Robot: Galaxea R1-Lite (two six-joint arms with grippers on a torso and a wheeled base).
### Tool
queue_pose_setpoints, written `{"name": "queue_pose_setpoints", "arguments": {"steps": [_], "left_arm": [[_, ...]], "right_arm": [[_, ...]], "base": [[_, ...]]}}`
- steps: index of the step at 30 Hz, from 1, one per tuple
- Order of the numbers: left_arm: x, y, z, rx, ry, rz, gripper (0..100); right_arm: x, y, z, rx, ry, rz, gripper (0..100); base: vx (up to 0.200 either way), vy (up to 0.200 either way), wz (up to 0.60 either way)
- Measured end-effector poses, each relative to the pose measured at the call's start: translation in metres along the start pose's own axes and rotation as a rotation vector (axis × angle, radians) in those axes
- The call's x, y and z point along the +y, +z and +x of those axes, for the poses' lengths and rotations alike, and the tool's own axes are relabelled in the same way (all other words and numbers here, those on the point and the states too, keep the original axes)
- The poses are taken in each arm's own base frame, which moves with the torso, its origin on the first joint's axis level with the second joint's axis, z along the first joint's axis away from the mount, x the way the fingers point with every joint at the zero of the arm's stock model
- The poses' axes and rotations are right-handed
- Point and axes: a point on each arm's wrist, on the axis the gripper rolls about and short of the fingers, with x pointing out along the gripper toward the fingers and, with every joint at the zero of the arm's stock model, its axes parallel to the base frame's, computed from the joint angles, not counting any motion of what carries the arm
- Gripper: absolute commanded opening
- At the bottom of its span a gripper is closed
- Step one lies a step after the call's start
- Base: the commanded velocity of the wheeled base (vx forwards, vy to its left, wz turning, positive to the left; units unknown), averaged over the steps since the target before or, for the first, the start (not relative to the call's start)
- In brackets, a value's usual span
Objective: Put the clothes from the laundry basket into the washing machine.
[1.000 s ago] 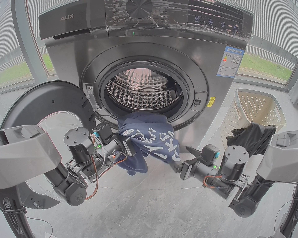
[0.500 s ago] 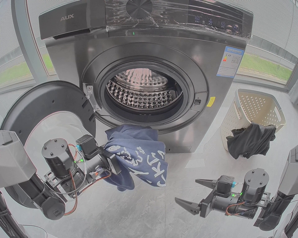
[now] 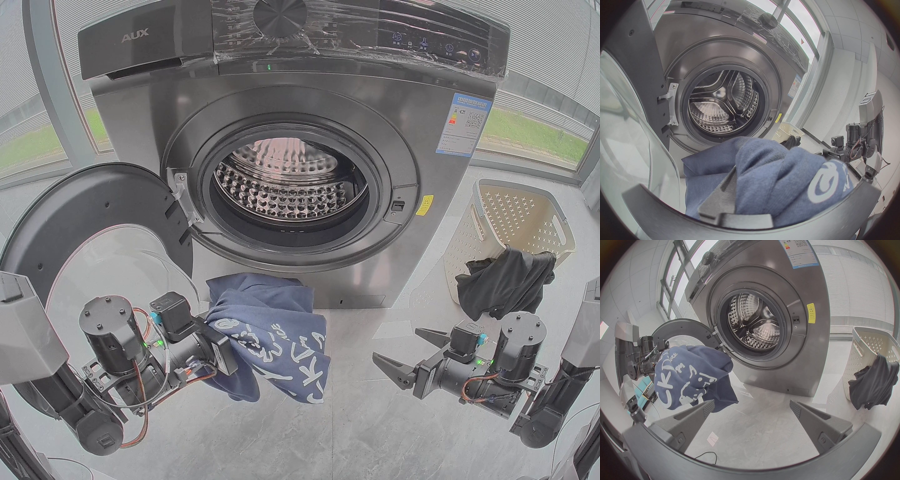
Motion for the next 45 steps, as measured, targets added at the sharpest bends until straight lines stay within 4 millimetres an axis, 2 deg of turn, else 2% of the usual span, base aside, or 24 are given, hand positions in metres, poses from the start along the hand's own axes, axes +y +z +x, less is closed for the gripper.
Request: {"name": "queue_pose_setpoints", "arguments": {"steps": [10,26,45], "left_arm": [[-0.012,-0.003,-0.002,0.015,-0.051,0.004,0],[-0.019,-0.007,-0.002,0.036,-0.078,0.004,0],[-0.03,-0.013,-0.001,0.056,-0.114,0.006,0]], "right_arm": [[0.009,0.002,0.003,-0.016,0.012,0.006,100],[0.024,-0.005,0.0,0.015,0.068,0.001,100],[0.036,-0.014,-0.008,0.061,0.115,-0.01,100]], "base": [[0.2,0.0,0.0],[0.2,0.0,0.0],[0.0,0.0,0.0]]}}
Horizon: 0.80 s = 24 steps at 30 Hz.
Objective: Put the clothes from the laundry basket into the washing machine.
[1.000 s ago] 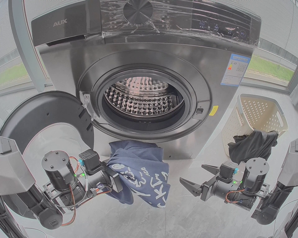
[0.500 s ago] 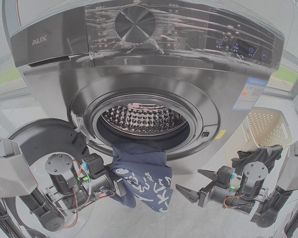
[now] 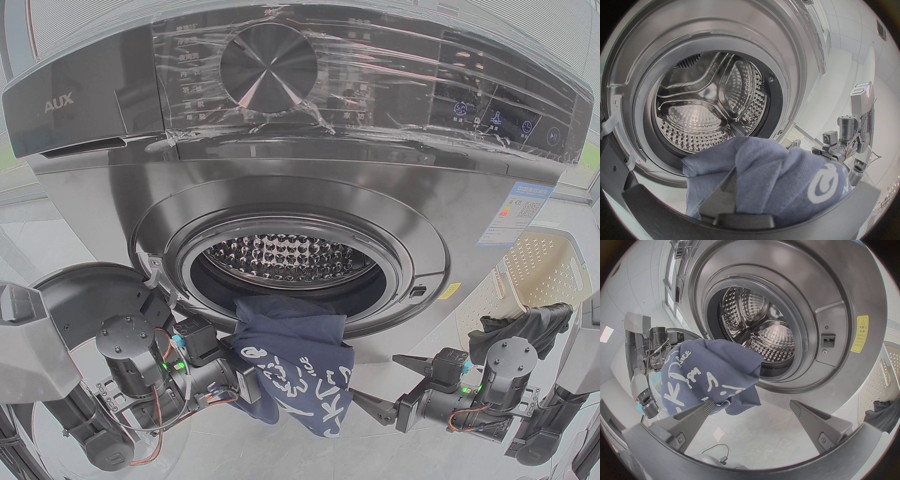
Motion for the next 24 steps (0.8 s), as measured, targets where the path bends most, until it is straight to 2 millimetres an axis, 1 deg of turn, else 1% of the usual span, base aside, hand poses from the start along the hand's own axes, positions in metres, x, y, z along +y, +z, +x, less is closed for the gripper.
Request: {"name": "queue_pose_setpoints", "arguments": {"steps": [4,6,10,12,20,24], "left_arm": [[-0.001,0.002,0.007,-0.019,-0.004,0.0,0],[0.0,0.006,0.016,-0.043,-0.004,0.001,0],[0.007,0.014,0.042,-0.109,0.005,0.004,0],[0.012,0.016,0.058,-0.141,0.012,0.004,0],[0.034,0.013,0.112,-0.233,0.08,0.001,0],[0.044,0.013,0.135,-0.284,0.114,0.002,0]], "right_arm": [[0.003,-0.001,0.0,0.003,0.013,-0.003,100],[0.005,-0.001,0.0,0.004,0.017,-0.004,100],[0.007,-0.002,0.0,0.007,0.028,-0.003,100],[0.009,-0.002,-0.001,0.009,0.034,-0.003,100],[0.013,-0.002,-0.003,0.008,0.051,-0.004,100],[0.013,-0.002,-0.004,0.007,0.053,-0.004,100]], "base": [[0.0,0.0,0.0],[0.0,0.0,0.0],[0.0,0.0,0.0],[0.0,0.0,0.0],[0.0,0.0,0.0],[0.0,0.0,0.0]]}}
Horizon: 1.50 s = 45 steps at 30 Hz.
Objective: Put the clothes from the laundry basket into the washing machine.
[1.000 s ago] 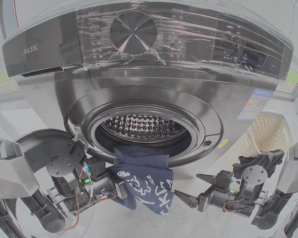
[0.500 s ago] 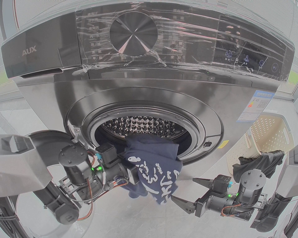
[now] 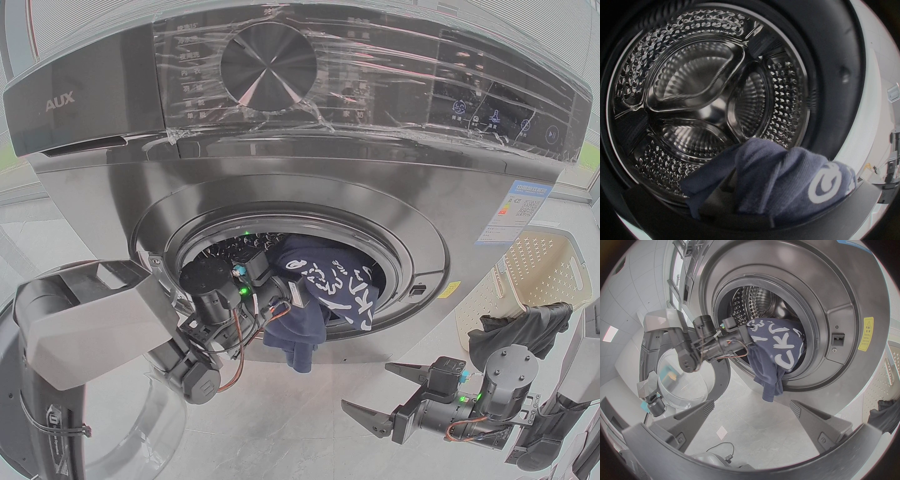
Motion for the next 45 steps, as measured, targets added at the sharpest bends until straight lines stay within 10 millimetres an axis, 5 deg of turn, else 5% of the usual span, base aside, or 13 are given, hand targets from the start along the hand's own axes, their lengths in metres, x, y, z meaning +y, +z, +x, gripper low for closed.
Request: {"name": "queue_pose_setpoints", "arguments": {"steps": [16,45], "left_arm": [[0.022,-0.032,0.049,0.027,0.065,0.002,0],[0.052,-0.035,0.109,-0.032,0.189,0.001,0]], "right_arm": [[0.002,-0.002,0.001,0.009,0.009,-0.002,100],[0.003,-0.008,0.004,0.037,0.011,-0.003,100]], "base": [[0.0,0.0,0.0],[0.0,0.0,0.0]]}}
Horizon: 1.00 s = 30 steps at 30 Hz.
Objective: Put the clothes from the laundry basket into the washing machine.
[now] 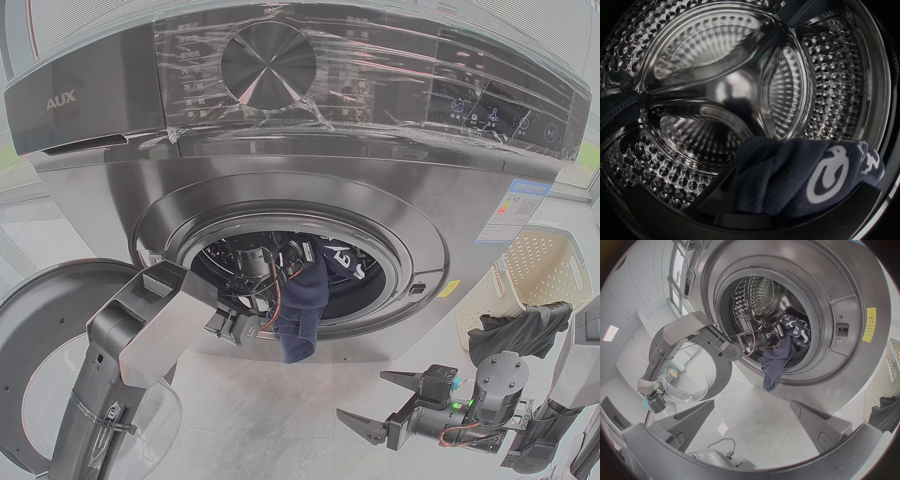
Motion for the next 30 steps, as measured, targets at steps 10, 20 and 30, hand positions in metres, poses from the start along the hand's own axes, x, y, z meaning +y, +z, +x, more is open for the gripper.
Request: {"name": "queue_pose_setpoints", "arguments": {"steps": [10,20,30], "left_arm": [[0.015,0.005,0.015,-0.002,0.045,0.005,0],[0.019,0.008,0.02,-0.014,0.074,0.004,100],[0.02,-0.009,0.005,0.089,0.093,0.009,100]], "right_arm": [[0.0,0.0,0.001,-0.002,0.0,0.0,100],[0.0,0.0,0.0,-0.001,0.001,0.0,100],[0.0,0.0,0.0,0.001,-0.001,0.0,100]], "base": [[0.0,0.0,0.0],[0.0,0.0,0.0],[0.0,0.0,0.0]]}}
